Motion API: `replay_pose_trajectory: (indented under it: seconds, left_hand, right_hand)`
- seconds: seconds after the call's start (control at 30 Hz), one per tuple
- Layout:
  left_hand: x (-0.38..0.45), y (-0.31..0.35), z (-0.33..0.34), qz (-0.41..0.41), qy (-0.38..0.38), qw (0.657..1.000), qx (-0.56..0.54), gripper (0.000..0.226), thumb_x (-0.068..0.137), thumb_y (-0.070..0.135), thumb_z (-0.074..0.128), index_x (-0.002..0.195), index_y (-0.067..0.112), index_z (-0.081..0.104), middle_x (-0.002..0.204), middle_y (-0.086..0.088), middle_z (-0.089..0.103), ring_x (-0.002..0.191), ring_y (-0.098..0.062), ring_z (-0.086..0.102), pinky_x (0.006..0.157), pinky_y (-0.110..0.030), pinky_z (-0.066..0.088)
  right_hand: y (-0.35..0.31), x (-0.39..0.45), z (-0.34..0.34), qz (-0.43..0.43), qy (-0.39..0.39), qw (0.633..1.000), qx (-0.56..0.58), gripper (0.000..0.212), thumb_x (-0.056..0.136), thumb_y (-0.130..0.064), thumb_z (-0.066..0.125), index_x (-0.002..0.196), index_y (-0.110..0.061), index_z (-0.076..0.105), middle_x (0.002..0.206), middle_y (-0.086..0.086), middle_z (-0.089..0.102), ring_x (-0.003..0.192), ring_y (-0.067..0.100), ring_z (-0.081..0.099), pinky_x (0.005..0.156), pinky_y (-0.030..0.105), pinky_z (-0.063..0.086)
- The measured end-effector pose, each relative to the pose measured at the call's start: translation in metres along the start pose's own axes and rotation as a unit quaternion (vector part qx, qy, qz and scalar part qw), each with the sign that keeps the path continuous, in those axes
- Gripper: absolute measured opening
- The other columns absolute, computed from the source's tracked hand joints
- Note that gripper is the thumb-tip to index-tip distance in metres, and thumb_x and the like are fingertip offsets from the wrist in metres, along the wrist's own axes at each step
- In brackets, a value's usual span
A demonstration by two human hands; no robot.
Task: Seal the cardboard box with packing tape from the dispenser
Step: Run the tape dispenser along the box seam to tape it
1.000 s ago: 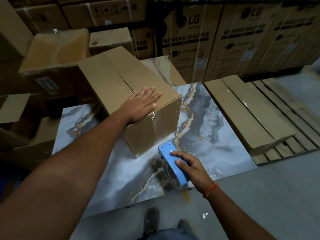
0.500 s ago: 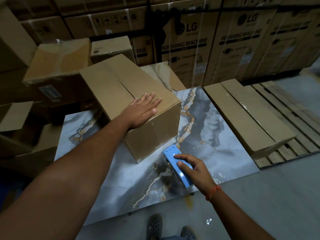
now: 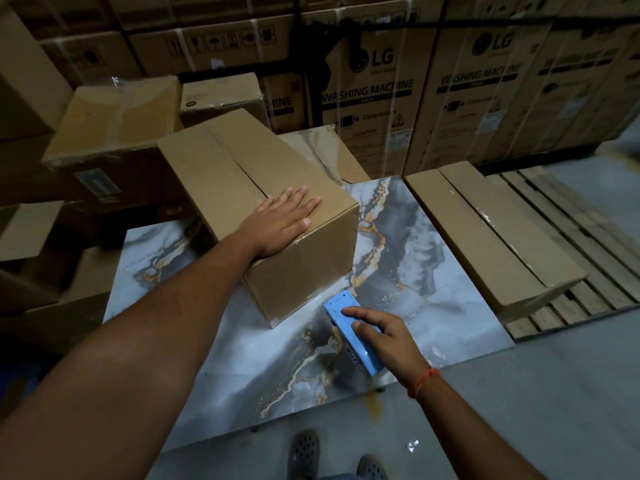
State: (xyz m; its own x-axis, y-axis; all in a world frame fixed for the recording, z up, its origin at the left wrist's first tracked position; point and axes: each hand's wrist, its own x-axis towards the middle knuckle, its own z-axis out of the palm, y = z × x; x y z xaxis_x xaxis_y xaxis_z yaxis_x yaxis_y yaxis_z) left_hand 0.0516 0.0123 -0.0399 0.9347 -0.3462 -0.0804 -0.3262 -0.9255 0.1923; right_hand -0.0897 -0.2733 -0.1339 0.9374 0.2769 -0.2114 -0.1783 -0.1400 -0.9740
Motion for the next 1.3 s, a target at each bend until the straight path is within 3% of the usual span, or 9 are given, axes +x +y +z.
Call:
replay_pose_trajectory:
  seconds: [0.3,0.57,0.73,1.0,1.17,1.3]
  left_hand:
    - [0.002,-0.002,0.001,0.000,0.000,1.000,0.004,0.062,0.101,0.057,0.012,0.162,0.043,0.007,0.173,0.006,-0.004,0.160,-0.019,-0.004,0.128,-0.051,0.006]
    - [0.001,-0.003,0.002,0.002,0.004,1.000,0.008,0.060,0.103,0.057,0.012,0.161,0.046,0.004,0.173,0.007,-0.004,0.160,-0.020,-0.004,0.128,-0.051,0.007]
    - [0.001,-0.003,0.002,0.002,0.006,1.000,0.006,0.060,0.103,0.057,0.012,0.162,0.045,0.005,0.173,0.007,-0.004,0.160,-0.020,-0.004,0.128,-0.051,0.006]
    - [0.003,-0.004,0.003,0.006,0.004,1.000,0.004,0.059,0.105,0.055,0.014,0.162,0.044,0.006,0.173,0.007,-0.004,0.160,-0.020,-0.004,0.128,-0.050,0.006]
    - [0.003,-0.004,0.003,0.005,0.001,1.000,0.003,0.063,0.100,0.060,0.009,0.161,0.046,0.005,0.173,0.007,-0.004,0.160,-0.020,-0.005,0.128,-0.051,0.006]
    - [0.002,-0.003,0.002,0.003,0.000,1.000,0.004,0.065,0.098,0.061,0.008,0.161,0.045,0.005,0.174,0.006,-0.003,0.160,-0.020,-0.004,0.128,-0.050,0.006]
  right_hand:
    - [-0.006,0.028,0.011,0.029,0.020,0.998,-0.060,0.025,0.088,-0.024,0.063,0.101,-0.037,0.080,0.112,-0.015,0.075,0.105,0.010,0.069,0.096,0.035,0.056]
    - [-0.025,0.053,0.025,0.046,0.031,0.991,-0.121,0.027,0.091,-0.017,0.060,0.106,-0.029,0.079,0.108,-0.010,0.071,0.095,0.012,0.067,0.080,0.026,0.056]
    - [-0.018,0.051,0.024,0.040,0.029,0.994,-0.095,0.026,0.092,-0.017,0.061,0.108,-0.027,0.079,0.116,-0.005,0.073,0.105,0.015,0.067,0.095,0.036,0.057]
    - [0.009,0.020,0.009,0.001,0.017,0.999,-0.036,0.026,0.096,-0.014,0.063,0.114,-0.028,0.078,0.114,-0.019,0.074,0.111,0.005,0.067,0.093,0.024,0.051]
    - [0.008,0.015,0.012,0.003,0.024,0.999,-0.049,0.027,0.096,-0.018,0.063,0.113,-0.033,0.077,0.115,-0.021,0.074,0.110,0.005,0.067,0.095,0.027,0.053]
    - [-0.017,0.035,0.020,0.042,0.033,0.992,-0.116,0.028,0.093,-0.018,0.059,0.111,-0.029,0.078,0.108,-0.009,0.074,0.092,0.007,0.066,0.074,0.018,0.048]
